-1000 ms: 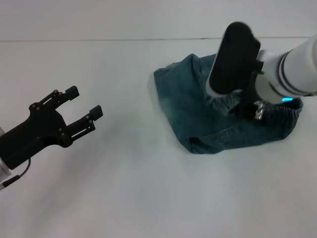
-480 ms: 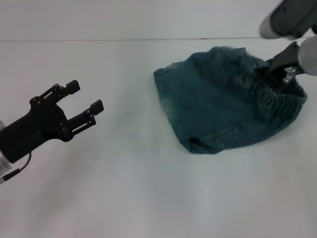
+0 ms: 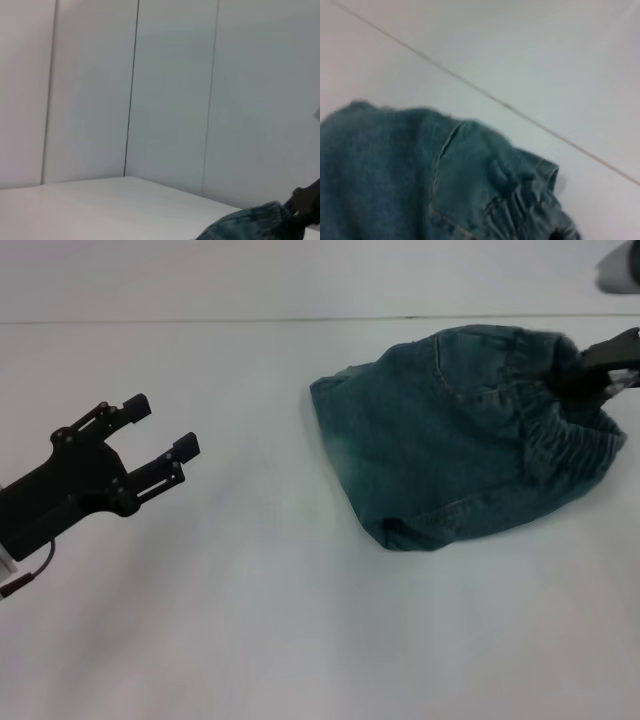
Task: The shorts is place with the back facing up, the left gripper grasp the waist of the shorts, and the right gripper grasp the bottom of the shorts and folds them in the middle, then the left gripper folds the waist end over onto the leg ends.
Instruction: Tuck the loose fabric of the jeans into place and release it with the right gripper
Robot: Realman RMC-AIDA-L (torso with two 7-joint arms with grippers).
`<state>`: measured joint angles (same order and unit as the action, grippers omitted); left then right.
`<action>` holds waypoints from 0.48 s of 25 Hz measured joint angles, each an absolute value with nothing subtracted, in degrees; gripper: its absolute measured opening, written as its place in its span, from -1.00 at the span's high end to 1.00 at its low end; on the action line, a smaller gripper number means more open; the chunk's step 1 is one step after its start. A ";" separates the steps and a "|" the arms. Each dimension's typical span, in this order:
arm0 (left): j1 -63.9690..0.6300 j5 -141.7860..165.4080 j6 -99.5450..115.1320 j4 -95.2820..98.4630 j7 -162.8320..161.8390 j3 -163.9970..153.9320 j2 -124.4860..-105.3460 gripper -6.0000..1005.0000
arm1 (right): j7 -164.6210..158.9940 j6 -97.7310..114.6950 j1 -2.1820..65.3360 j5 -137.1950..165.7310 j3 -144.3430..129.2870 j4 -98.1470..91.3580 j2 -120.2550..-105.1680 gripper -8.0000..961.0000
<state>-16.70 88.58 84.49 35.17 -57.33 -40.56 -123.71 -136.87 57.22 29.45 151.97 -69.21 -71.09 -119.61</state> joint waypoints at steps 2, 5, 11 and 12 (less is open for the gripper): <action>-16.69 88.47 83.87 35.11 -57.19 -40.57 -123.68 -0.60 | -135.37 59.81 28.45 149.99 -66.07 -74.13 -119.62 0.48; -16.69 88.42 83.50 35.15 -57.07 -40.56 -123.67 -0.60 | -133.77 62.74 26.35 146.53 -62.53 -79.23 -119.78 0.37; -16.71 88.30 83.49 35.28 -57.01 -40.49 -123.51 -0.60 | -129.66 63.88 21.22 137.17 -59.77 -84.65 -119.89 0.13; -16.70 88.40 83.48 35.28 -57.00 -40.28 -123.47 -0.60 | -128.02 63.94 20.28 134.39 -59.54 -84.70 -119.90 0.10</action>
<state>-16.70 88.40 83.48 35.28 -56.99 -40.28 -123.47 -128.02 63.94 20.28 134.39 -59.54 -84.70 -119.90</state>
